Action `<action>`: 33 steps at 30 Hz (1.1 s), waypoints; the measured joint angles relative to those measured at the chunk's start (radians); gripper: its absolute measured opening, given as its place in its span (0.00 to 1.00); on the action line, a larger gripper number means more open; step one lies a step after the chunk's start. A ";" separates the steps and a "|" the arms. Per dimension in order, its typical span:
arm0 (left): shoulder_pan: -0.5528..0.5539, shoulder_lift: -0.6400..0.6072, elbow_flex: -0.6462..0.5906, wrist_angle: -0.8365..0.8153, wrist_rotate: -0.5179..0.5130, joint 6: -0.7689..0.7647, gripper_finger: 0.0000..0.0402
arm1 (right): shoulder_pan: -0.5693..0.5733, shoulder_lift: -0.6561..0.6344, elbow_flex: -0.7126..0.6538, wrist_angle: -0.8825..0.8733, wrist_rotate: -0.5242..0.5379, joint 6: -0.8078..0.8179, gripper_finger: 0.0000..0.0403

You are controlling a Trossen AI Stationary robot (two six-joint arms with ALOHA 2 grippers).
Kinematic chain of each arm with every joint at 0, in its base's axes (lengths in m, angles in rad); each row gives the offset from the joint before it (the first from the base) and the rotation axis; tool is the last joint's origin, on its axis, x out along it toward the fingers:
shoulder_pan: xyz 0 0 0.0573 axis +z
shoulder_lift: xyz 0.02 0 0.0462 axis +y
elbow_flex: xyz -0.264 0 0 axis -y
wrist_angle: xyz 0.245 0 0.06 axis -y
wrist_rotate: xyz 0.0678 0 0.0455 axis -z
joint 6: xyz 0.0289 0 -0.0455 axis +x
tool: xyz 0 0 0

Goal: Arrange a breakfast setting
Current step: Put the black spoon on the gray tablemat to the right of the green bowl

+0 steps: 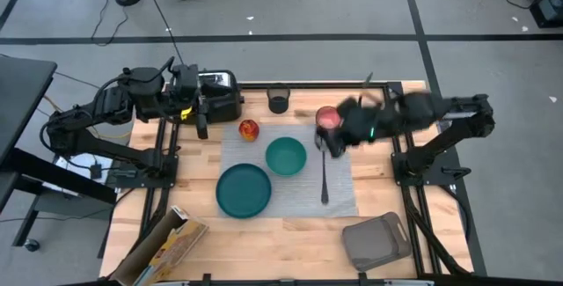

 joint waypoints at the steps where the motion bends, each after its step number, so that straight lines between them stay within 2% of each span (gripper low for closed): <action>1: -0.008 0.000 0.000 0.000 0.000 0.000 0.46 | 0.038 0.000 -0.031 -0.005 0.020 0.056 0.02; 4: -0.032 0.000 0.000 -0.002 0.001 0.000 0.46 | 0.106 0.000 -0.146 -0.001 0.043 0.204 0.02; 8: -0.057 0.000 0.000 -0.011 0.001 0.000 0.46 | 0.121 0.000 -0.331 0.043 -0.008 0.306 0.02; 18: -0.063 -0.003 0.000 -0.022 0.001 -0.003 0.46 | 0.020 -0.005 -0.736 0.293 -0.213 0.266 0.02; 24: -0.043 -0.004 0.000 -0.022 0.001 -0.002 0.46 | -0.076 -0.020 -0.873 0.457 -0.279 0.204 0.02; 33: -0.002 -0.004 0.000 -0.021 0.001 0.000 0.46 | -0.207 -0.022 -0.977 0.587 -0.395 0.142 0.02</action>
